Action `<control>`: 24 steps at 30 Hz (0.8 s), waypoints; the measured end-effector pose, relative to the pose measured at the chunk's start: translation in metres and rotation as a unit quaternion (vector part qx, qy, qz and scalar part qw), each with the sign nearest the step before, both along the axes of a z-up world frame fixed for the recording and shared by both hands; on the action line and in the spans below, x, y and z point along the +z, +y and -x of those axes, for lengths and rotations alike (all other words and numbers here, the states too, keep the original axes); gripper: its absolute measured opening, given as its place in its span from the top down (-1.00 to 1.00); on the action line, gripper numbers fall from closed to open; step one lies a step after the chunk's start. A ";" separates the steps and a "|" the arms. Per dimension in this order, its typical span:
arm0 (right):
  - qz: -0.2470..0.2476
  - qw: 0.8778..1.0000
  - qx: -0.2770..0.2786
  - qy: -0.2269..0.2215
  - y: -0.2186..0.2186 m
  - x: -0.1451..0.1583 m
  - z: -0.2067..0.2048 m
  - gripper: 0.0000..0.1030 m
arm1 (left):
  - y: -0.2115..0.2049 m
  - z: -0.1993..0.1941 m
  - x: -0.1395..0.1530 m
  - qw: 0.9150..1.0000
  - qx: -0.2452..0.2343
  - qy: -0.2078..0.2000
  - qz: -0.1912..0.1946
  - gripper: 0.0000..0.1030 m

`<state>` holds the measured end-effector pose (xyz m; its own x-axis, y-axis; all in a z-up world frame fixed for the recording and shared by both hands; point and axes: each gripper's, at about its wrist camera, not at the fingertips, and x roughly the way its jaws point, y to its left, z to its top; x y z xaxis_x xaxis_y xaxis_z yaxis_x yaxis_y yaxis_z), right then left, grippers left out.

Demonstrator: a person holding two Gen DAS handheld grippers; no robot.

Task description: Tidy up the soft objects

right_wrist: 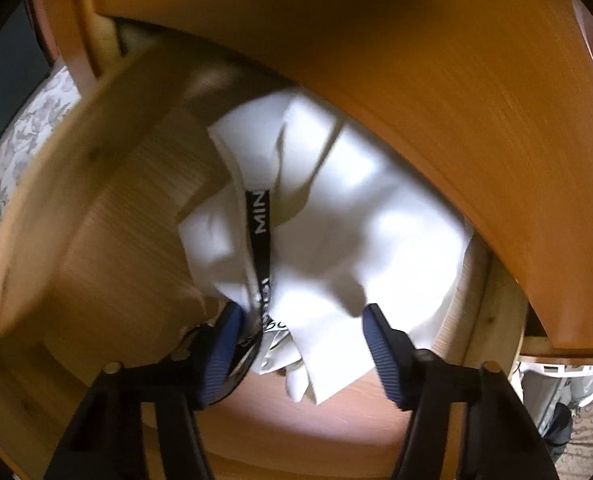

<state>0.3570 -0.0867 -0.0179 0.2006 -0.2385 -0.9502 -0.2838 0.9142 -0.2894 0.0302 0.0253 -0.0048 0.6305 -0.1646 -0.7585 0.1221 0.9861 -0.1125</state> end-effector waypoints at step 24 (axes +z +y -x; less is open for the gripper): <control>-0.036 0.994 -0.045 -0.089 -0.092 0.041 0.018 0.93 | -0.001 -0.001 -0.001 1.000 0.001 0.006 -0.001 -0.89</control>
